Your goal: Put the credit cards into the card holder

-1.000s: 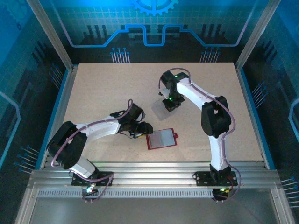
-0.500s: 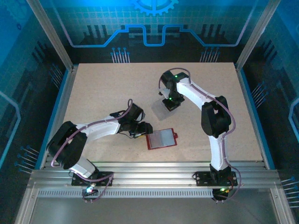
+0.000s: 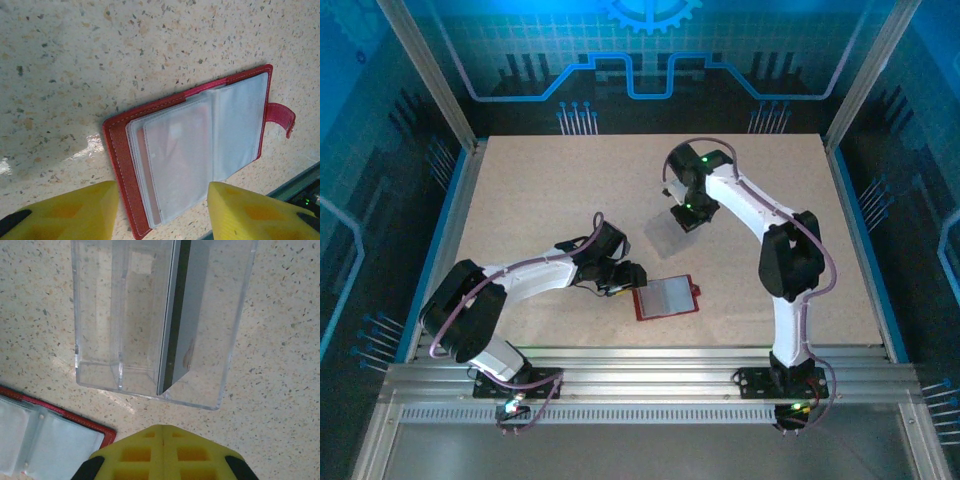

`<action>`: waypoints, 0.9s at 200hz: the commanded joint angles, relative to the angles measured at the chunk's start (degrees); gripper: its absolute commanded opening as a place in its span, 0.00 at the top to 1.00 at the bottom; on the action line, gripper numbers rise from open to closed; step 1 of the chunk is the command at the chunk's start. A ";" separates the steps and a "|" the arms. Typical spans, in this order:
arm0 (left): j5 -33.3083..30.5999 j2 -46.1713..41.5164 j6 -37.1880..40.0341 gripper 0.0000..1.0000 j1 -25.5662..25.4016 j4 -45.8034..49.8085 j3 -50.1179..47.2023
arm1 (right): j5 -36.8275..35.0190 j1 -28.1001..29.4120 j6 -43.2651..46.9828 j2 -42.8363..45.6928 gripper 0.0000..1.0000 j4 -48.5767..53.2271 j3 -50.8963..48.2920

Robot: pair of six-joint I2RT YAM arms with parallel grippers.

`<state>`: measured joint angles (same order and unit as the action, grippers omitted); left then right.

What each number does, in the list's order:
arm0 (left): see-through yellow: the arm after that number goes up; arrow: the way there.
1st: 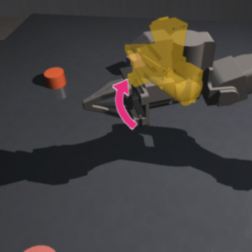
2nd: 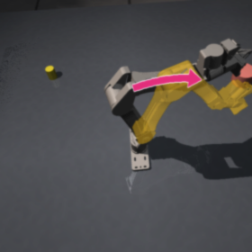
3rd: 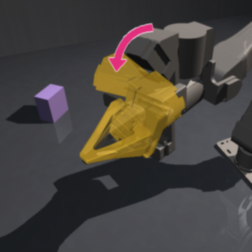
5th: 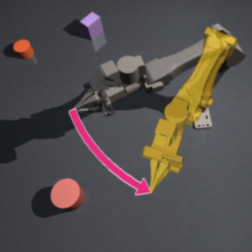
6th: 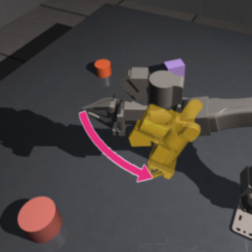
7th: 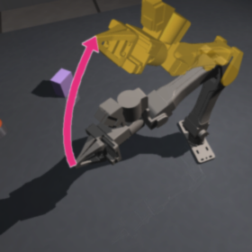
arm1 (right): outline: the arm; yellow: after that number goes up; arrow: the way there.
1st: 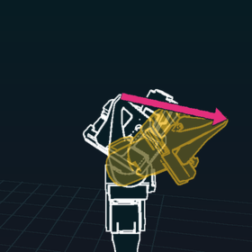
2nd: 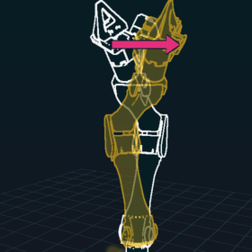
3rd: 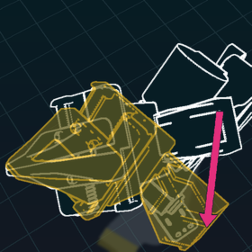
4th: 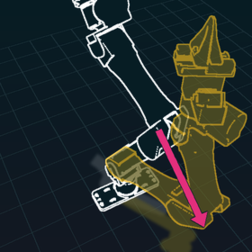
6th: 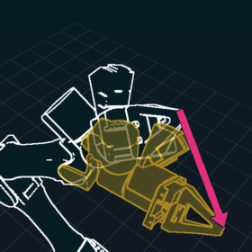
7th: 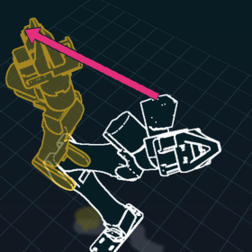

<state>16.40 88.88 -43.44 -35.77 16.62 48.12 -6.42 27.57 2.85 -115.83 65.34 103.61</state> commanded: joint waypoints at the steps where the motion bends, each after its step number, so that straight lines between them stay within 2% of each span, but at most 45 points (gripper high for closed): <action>1: 1.36 -0.38 0.29 0.48 0.26 0.82 -0.80 | 0.48 -0.31 0.00 -0.10 0.82 0.84 0.70; 27: 1.44 -0.29 0.20 0.48 0.31 0.66 -0.92 | 1.62 0.00 0.34 -2.07 0.73 0.59 2.18; 112: 1.93 -0.11 0.44 0.48 0.77 0.65 -0.48 | 2.48 0.20 0.18 -9.15 0.74 0.33 8.85; 142: 2.05 -0.41 0.67 0.48 1.12 1.21 -0.15 | 1.11 0.11 0.48 -10.99 0.83 1.46 10.38; 172: 2.05 -0.89 1.05 0.48 1.60 2.39 0.69 | 0.16 0.10 -0.14 -9.00 1.00 1.98 10.12; 180: 2.08 -0.95 1.15 0.48 1.69 2.80 1.07 | 0.00 0.20 -0.36 -8.13 1.00 1.98 9.88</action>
<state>16.88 88.88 -43.40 -34.70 16.73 48.07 -6.42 27.64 2.70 -125.47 65.36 113.16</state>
